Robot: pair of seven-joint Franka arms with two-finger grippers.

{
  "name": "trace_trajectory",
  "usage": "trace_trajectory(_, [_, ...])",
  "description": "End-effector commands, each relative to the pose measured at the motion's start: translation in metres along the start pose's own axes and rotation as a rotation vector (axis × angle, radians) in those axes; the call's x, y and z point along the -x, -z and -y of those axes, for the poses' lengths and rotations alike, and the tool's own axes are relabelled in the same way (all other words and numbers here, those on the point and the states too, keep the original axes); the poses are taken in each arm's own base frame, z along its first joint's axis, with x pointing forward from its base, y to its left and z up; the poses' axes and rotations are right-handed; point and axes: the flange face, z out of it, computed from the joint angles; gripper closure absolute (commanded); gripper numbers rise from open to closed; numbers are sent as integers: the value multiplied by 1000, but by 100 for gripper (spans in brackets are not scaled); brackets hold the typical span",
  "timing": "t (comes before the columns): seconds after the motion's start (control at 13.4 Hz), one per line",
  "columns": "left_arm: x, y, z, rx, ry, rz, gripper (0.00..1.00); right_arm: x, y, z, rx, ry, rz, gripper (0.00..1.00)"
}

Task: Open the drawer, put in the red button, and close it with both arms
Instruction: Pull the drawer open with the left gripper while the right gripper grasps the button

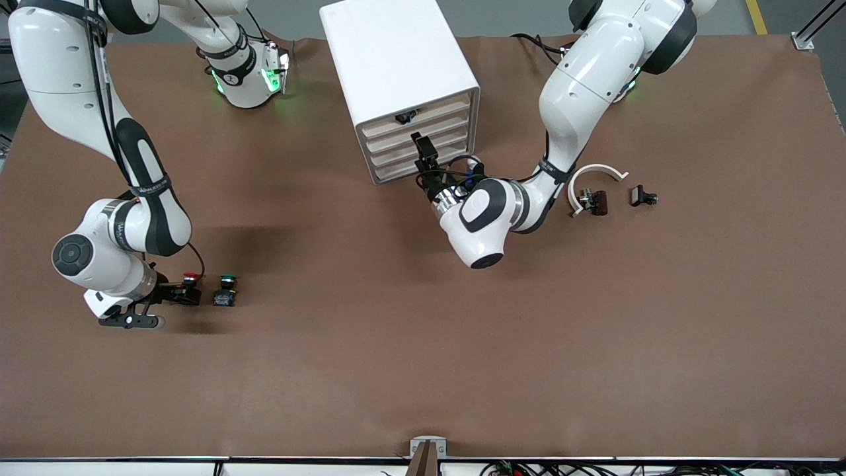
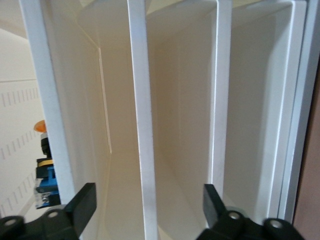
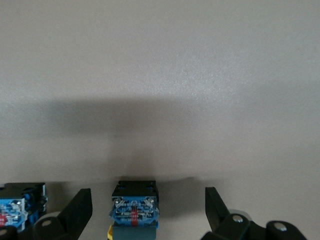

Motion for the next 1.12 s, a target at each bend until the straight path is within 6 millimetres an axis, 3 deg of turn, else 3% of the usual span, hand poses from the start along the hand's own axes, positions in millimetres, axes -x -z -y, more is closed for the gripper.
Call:
trace_trajectory(0.0, [5, -7, -3, -38, 53, 3, 17, 9, -7, 0, -17, 2, 16, 0])
trace_trajectory(0.07, [6, -11, -2, -43, 74, 0, 21, 10, -7, 0, -17, 4, 26, 18])
trace_trajectory(0.15, [7, -14, 0, -47, 85, -7, 29, 11, -7, 0, -18, 4, 30, 63])
trace_trajectory(0.22, [7, -17, 1, -55, 83, -16, 37, 12, -6, 2, -22, 2, 47, 100])
trace_trajectory(0.3, [8, -19, 1, -60, 83, -15, 43, 13, -7, 5, -35, -12, 57, 100])
trace_trajectory(0.45, [10, -32, 6, -80, 82, -45, 44, 13, -6, 4, -55, -40, 63, 100])
trace_trajectory(0.6, [9, -33, 6, -82, 83, -52, 57, 13, 8, 10, -83, -63, 101, 100])
trace_trajectory(0.67, [9, -33, 6, -82, 83, -52, 64, 12, 20, 14, -108, -107, 107, 100])
trace_trajectory(0.9, [5, -32, -5, -85, 95, -52, 89, 16, 72, 54, -125, -213, 164, 100])
trace_trajectory(1.05, [4, -30, -6, -80, 97, -53, 94, 20, 107, 72, -128, -253, 185, 100])
